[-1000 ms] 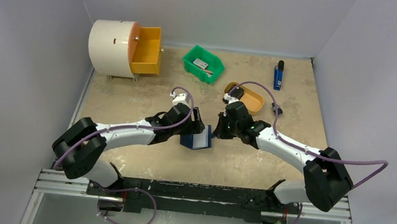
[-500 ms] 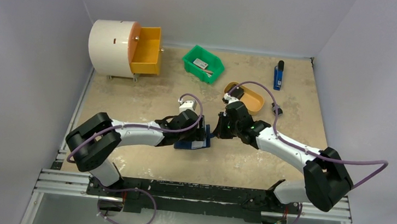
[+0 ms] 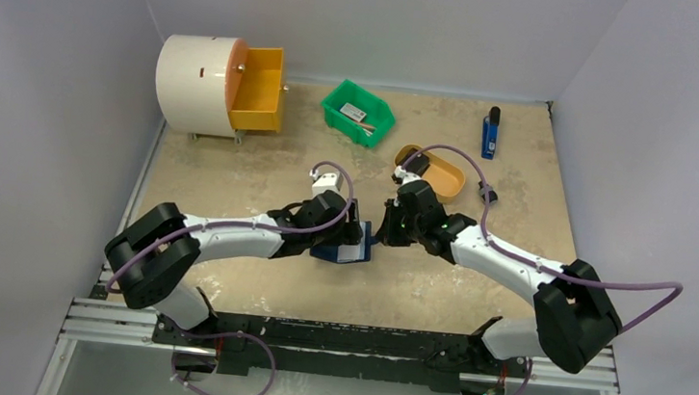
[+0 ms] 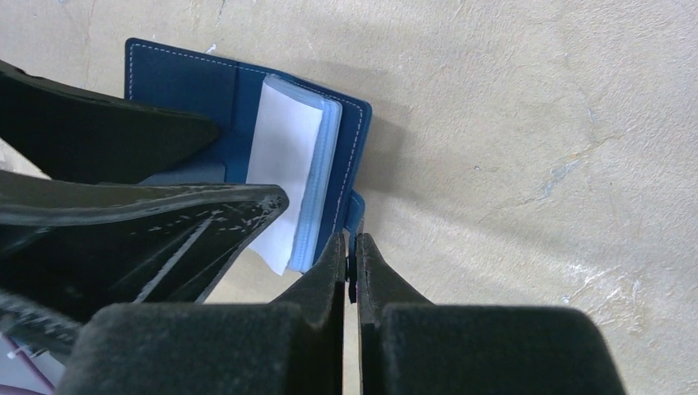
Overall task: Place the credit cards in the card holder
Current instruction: Open the card holder at the center of the board.
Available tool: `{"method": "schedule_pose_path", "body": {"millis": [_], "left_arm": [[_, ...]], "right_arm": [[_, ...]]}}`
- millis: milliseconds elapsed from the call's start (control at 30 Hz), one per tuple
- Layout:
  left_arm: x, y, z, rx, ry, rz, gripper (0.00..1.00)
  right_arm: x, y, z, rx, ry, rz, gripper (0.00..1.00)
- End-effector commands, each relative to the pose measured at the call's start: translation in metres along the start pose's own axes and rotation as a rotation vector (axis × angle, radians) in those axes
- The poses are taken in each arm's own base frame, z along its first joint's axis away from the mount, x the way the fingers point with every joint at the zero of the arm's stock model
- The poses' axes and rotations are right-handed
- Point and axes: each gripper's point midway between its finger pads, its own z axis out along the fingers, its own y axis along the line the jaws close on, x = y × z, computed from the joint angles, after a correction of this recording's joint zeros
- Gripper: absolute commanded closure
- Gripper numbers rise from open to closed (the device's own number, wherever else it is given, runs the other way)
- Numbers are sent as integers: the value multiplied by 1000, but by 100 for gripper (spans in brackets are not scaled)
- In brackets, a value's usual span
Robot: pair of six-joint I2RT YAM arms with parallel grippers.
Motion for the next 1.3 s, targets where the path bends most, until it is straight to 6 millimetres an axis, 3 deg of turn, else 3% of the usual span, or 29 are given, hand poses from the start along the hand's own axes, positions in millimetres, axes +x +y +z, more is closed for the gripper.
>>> {"method": "schedule_pose_path", "body": {"millis": [0, 533, 800, 1033, 1267], "left_arm": [[-22, -13, -14, 39, -73, -14, 23], [-2, -7, 7, 7, 4, 50, 24], [-5, -5, 6, -4, -14, 49, 31], [5, 15, 9, -85, 15, 76, 44], [1, 25, 3, -118, -13, 80, 64]], "right_arm": [[-9, 4, -4, -18, -43, 2, 100], [-10, 6, -4, -26, -41, 5, 100], [-9, 6, -4, -25, -41, 3, 100], [-8, 5, -4, -23, -40, 2, 100], [-6, 3, -4, -22, -37, 5, 100]]}}
